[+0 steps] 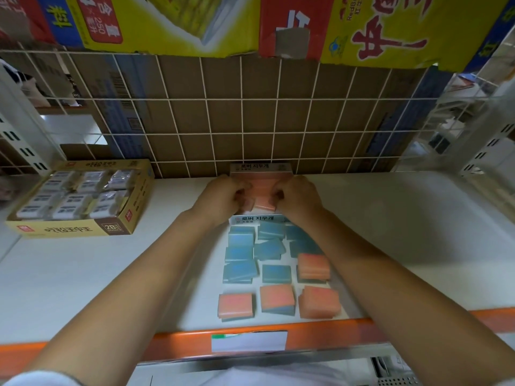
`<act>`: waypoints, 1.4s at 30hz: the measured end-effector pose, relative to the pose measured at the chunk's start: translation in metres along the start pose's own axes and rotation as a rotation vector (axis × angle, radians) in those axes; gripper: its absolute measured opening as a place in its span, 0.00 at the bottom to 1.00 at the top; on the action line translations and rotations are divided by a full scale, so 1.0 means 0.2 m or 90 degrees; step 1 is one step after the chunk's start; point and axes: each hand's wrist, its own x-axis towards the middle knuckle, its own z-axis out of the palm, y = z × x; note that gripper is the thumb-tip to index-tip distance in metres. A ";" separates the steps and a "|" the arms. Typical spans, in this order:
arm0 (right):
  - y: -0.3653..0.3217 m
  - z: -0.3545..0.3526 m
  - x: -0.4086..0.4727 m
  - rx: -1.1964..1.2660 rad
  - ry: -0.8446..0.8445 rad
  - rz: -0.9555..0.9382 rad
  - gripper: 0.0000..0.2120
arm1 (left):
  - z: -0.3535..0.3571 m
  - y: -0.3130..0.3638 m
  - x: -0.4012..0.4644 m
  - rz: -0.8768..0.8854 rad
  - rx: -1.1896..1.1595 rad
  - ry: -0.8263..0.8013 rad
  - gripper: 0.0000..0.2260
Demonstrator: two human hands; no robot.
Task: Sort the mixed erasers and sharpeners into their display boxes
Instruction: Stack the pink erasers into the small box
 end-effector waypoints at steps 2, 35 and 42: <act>0.01 0.00 -0.01 -0.035 0.010 -0.038 0.09 | 0.00 -0.03 -0.02 0.056 0.094 0.033 0.08; 0.18 -0.23 -0.65 0.333 -0.093 0.100 0.08 | 0.08 0.39 -0.42 0.079 -0.044 -0.100 0.13; 0.24 -0.24 -0.69 0.489 -0.037 0.191 0.11 | 0.13 0.49 -0.40 0.079 -0.023 -0.154 0.16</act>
